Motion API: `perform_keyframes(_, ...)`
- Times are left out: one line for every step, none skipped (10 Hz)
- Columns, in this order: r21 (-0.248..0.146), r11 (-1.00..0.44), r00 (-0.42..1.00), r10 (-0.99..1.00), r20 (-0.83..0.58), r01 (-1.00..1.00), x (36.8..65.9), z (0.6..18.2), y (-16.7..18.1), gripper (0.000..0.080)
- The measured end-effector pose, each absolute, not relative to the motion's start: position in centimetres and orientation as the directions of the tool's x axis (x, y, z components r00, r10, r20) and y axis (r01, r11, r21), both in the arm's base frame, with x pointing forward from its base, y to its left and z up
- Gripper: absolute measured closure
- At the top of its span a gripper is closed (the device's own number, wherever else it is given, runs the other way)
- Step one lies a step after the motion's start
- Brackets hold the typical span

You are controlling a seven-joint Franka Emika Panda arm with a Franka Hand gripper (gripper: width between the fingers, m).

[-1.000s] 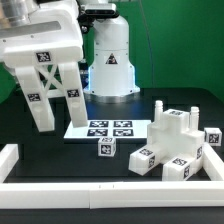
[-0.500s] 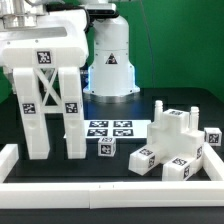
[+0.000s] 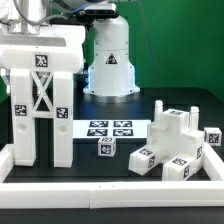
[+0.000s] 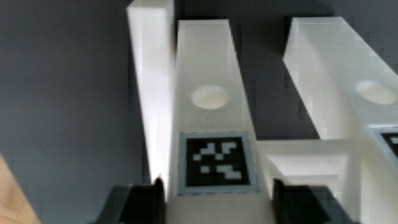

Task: Assemble chair

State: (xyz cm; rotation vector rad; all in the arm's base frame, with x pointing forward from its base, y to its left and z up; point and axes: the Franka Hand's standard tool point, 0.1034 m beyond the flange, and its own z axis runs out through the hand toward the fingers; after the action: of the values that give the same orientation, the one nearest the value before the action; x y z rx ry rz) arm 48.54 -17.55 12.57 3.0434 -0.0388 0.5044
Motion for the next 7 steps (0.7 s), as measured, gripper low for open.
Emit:
perform_keyframes(0.048,-0.998,0.946,-0.023,0.323,-0.041,48.6,12.5,-17.5,0.0514)
perform_keyframes(0.035,-0.997,0.945,-0.048,0.323,-0.063,48.7,12.5,-16.9,0.0514)
perform_keyframes(0.030,-0.998,0.945,-0.047,0.322,-0.060,49.0,12.4,-16.0,0.0514)
perform_keyframes(0.035,-0.998,0.944,-0.045,0.326,-0.060,49.0,12.5,-16.0,0.0514)
perform_keyframes(0.068,-0.997,0.943,-0.023,0.333,-0.048,48.7,12.4,-17.2,0.0514)
perform_keyframes(0.078,-0.995,0.941,-0.030,0.337,-0.060,48.6,12.4,-17.7,0.0514)
perform_keyframes(0.074,-0.995,0.940,-0.038,0.338,-0.067,48.7,12.4,-17.5,0.0505)
